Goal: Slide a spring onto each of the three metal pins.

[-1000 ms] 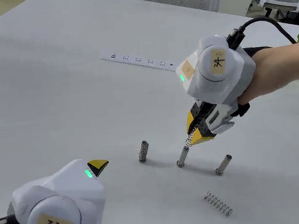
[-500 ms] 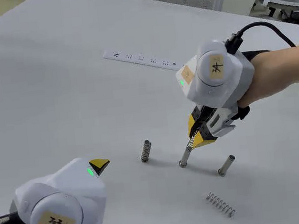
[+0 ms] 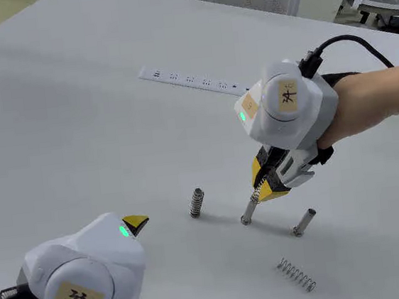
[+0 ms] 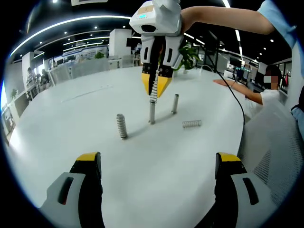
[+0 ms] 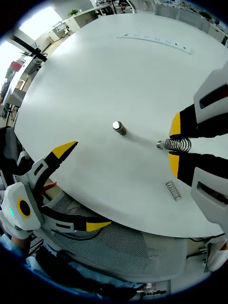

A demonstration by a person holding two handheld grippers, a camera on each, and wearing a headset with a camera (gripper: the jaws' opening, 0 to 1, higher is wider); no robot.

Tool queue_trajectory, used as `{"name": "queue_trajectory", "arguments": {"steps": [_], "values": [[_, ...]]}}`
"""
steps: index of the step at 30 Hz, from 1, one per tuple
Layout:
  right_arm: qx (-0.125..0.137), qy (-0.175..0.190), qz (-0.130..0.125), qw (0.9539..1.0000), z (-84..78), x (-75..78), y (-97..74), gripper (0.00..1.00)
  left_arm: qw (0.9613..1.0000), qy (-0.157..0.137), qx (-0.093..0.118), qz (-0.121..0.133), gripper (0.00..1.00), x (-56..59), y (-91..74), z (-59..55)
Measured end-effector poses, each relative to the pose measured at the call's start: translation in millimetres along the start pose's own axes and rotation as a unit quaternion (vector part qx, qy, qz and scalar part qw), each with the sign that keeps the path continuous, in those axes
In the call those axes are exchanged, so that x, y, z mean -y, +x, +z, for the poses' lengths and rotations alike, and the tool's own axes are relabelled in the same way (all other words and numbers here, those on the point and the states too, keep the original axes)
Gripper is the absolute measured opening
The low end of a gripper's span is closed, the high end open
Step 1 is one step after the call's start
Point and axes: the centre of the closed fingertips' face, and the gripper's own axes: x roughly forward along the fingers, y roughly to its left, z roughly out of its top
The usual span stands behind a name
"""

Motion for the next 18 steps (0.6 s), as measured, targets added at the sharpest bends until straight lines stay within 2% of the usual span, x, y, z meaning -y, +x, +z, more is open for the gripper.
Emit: {"name": "queue_trajectory", "arguments": {"steps": [7, 18], "values": [[-0.007, -0.004, 0.004, 1.0000, 0.3, -1.4, 6.2, 0.08, 1.0000, 0.000, -0.002, -0.002, 0.99, 0.8, -0.3, -1.2], [-0.028, -0.007, 0.008, 0.9996, -3.1, -1.7, 25.5, 0.08, 1.0000, 0.000, -0.006, -0.006, 0.99, 2.7, -0.4, -3.5]]}}
